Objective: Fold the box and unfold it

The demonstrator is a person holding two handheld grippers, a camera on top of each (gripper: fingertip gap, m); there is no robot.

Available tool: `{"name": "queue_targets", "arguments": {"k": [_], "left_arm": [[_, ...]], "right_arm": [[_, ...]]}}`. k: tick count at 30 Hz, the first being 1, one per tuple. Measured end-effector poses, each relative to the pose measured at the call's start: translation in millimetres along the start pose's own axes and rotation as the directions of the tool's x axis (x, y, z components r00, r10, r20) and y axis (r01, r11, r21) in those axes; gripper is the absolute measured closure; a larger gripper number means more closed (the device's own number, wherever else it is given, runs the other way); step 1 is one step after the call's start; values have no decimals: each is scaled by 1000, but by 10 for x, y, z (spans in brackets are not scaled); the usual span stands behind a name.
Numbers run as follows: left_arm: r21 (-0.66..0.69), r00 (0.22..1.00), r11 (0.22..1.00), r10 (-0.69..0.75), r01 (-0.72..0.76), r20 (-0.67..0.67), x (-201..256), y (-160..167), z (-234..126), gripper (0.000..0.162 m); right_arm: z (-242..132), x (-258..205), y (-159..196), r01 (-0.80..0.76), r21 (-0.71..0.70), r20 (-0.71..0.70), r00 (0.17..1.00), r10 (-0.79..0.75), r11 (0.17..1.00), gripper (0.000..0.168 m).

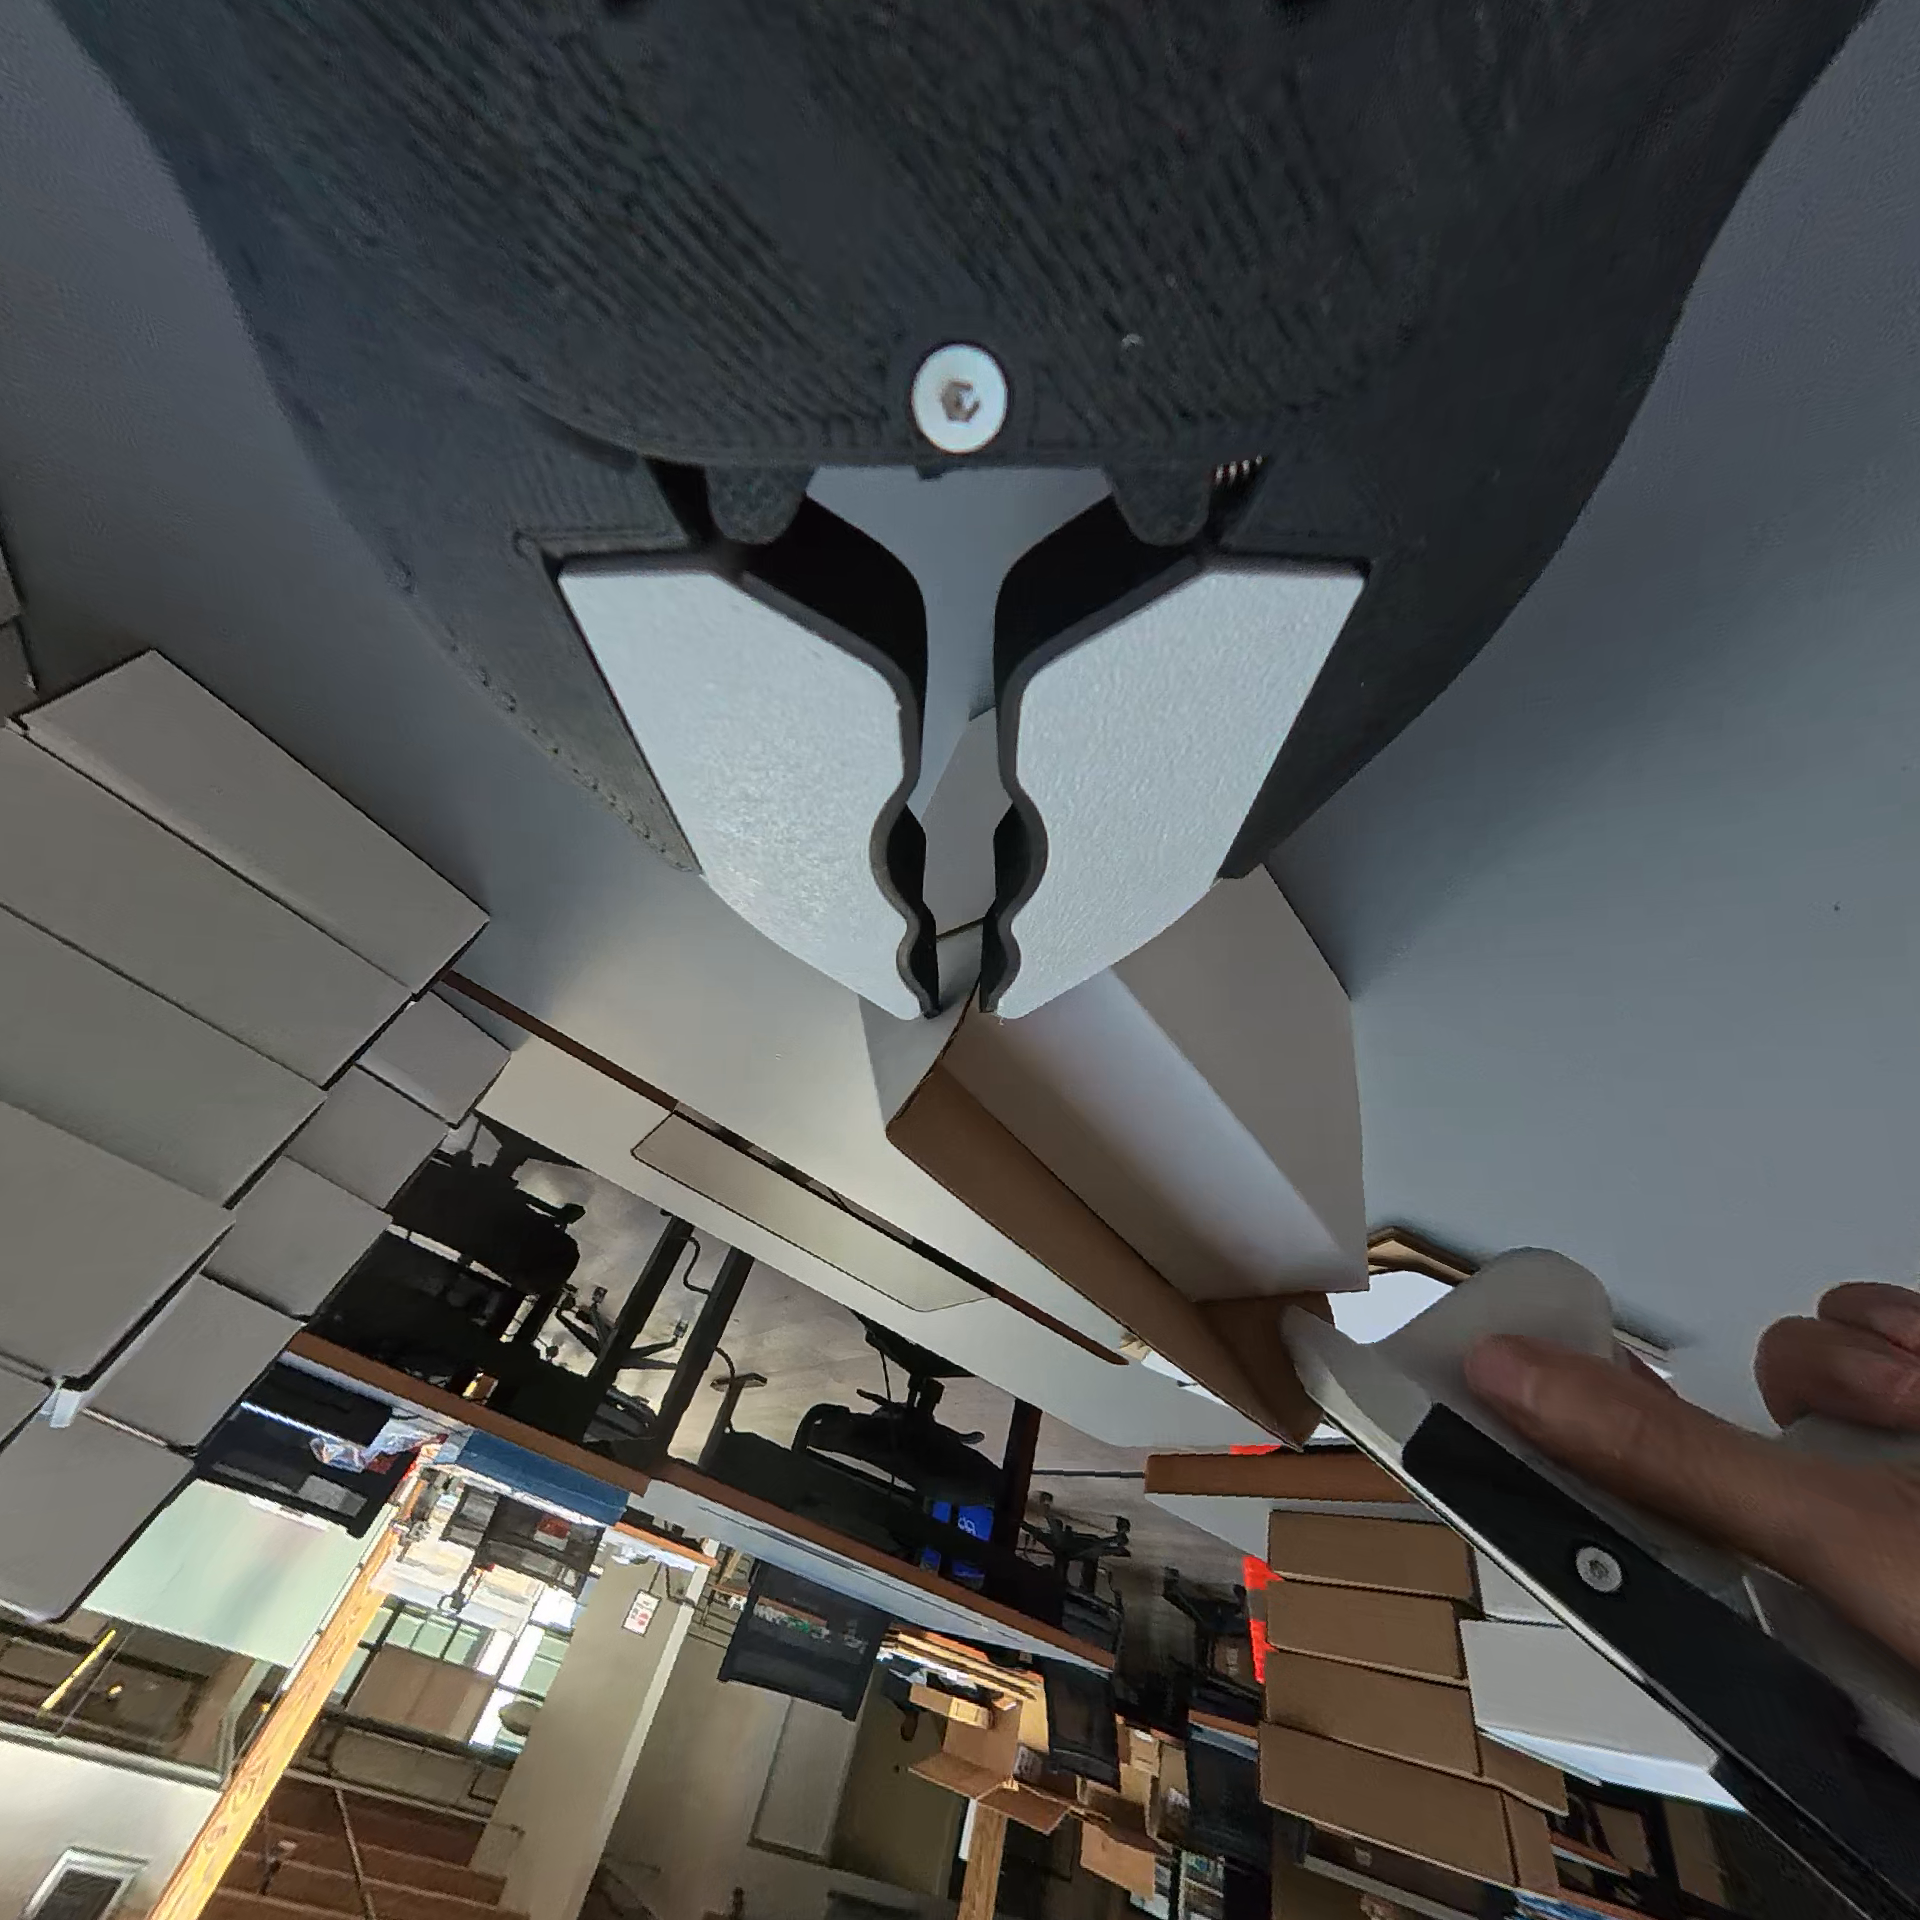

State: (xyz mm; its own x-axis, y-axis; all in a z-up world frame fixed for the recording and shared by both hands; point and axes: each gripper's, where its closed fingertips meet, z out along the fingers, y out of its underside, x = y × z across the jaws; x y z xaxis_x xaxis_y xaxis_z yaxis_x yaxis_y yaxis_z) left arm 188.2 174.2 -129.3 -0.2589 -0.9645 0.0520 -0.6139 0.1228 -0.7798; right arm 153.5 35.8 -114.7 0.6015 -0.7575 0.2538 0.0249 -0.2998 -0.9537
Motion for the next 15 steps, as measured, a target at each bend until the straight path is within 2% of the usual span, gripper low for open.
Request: {"name": "queue_targets", "arguments": {"k": [1,5,7,9,12,15], "left_arm": [[12,1000,1000,4,-4,9,1,2,6,161],[49,1000,999,17,-18,26,2,4,16,160],[61,998,997,43,-46,44,0,7,19,160],[68,996,995,69,-74,64,-2,10,20,160],[77,994,993,82,-88,76,-3,12,16,160],[107,992,988,102,-109,74,-3,19,16,160]], "right_arm": [[-16,-12,-7,-15,7,30,999,15,1000,160],[-201,118,-297,-106,135,68,993,97,985,168],[-239,293,-447,-55,150,8,998,55,987,168],[-157,396,-499,41,74,-18,999,-39,996,168],[21,364,-519,168,-23,17,986,-167,986,168],[161,247,-331,329,-185,68,944,-322,926,168]]}}
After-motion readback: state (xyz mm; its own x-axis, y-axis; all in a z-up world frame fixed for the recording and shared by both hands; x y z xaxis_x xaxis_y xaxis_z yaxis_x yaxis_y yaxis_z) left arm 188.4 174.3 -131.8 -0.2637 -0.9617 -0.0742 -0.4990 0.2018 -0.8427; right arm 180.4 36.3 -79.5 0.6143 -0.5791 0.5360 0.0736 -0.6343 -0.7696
